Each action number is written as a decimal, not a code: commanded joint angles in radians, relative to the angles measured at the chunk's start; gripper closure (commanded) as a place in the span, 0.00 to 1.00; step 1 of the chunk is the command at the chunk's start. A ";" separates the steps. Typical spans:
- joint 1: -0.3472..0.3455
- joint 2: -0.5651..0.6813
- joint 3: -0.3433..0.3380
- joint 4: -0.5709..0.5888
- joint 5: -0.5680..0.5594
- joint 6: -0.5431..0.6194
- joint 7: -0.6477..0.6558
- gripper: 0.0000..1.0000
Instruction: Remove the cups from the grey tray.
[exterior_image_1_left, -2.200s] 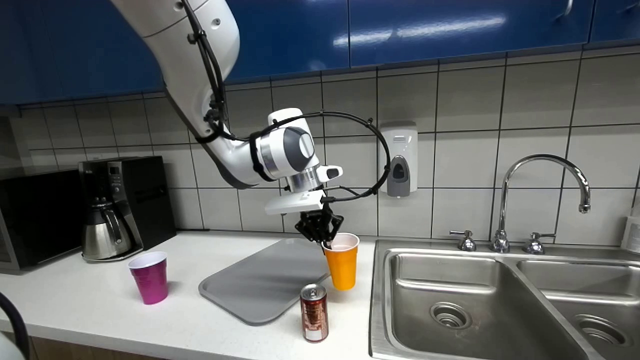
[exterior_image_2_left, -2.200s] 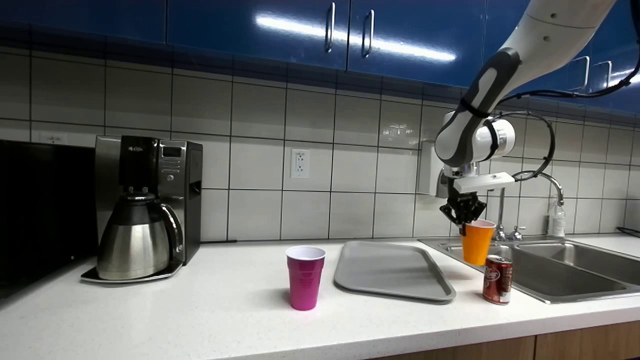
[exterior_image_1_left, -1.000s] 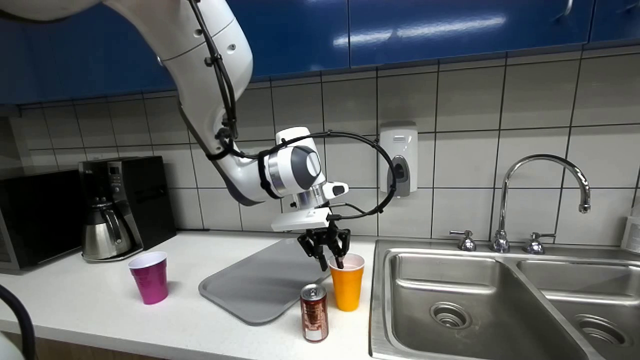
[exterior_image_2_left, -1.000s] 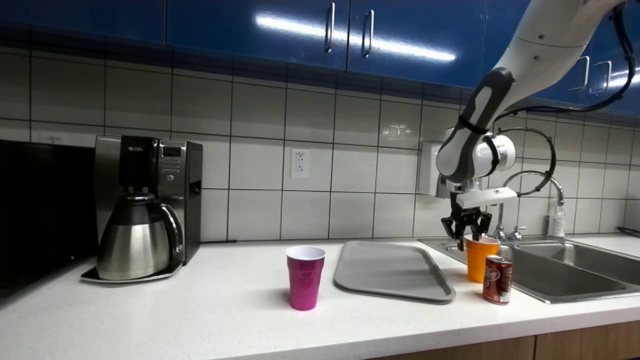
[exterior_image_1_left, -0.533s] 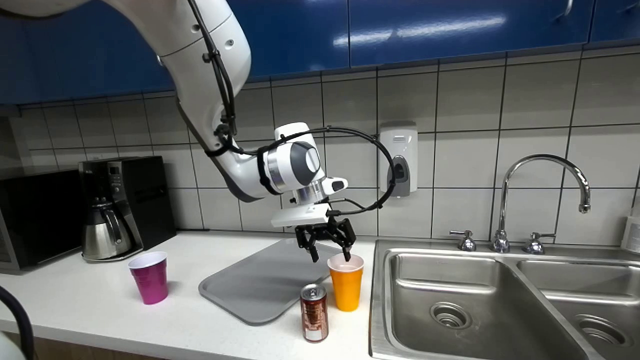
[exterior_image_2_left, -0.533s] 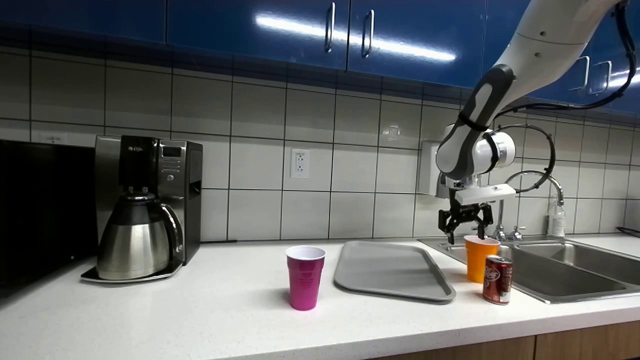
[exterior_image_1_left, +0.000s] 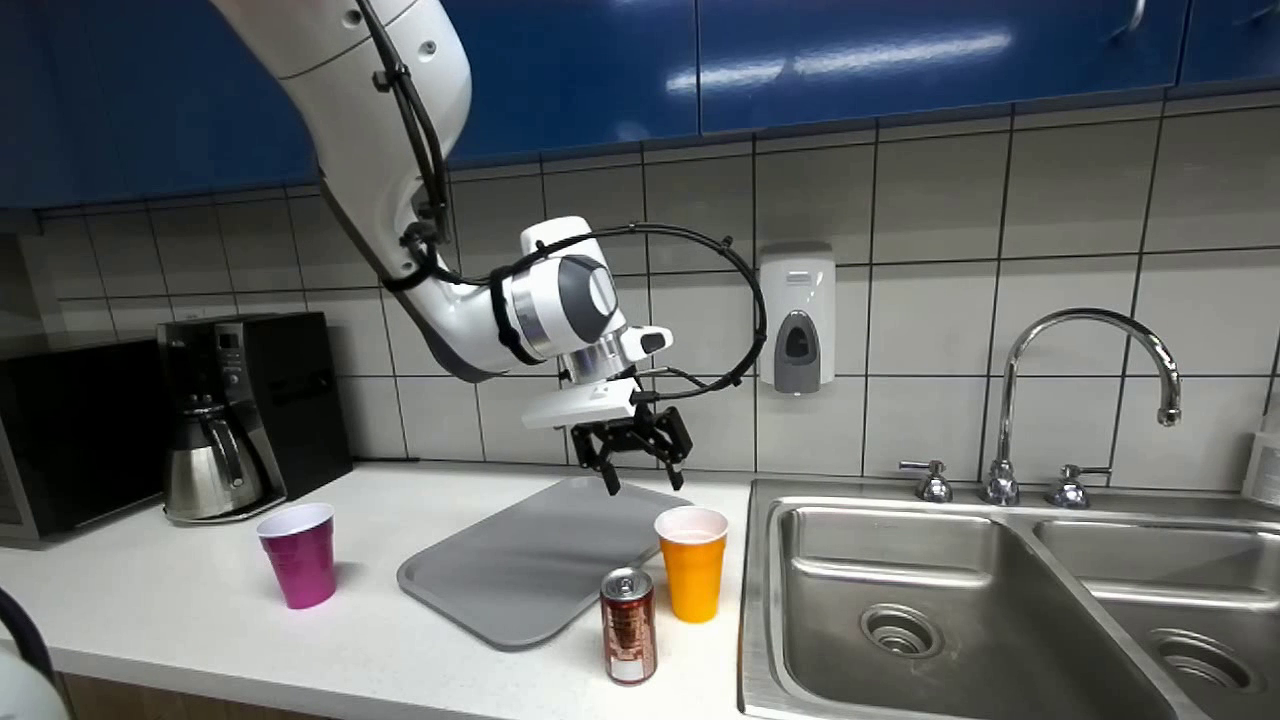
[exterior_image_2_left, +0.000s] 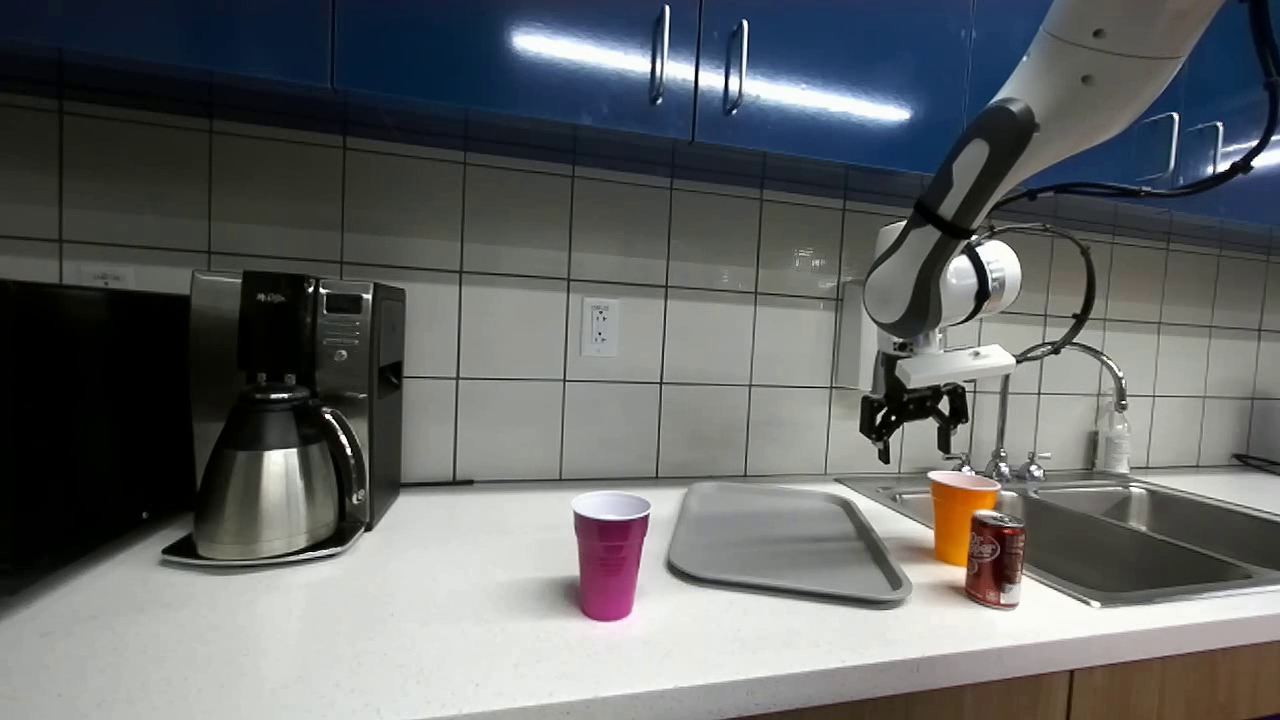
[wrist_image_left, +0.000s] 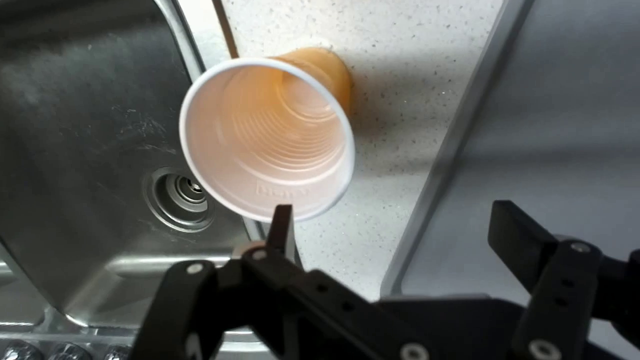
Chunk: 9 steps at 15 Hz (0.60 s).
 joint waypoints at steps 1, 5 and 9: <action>0.018 -0.072 0.029 -0.043 -0.041 -0.022 0.058 0.00; 0.042 -0.109 0.068 -0.067 -0.043 -0.030 0.091 0.00; 0.060 -0.146 0.108 -0.091 -0.045 -0.036 0.137 0.00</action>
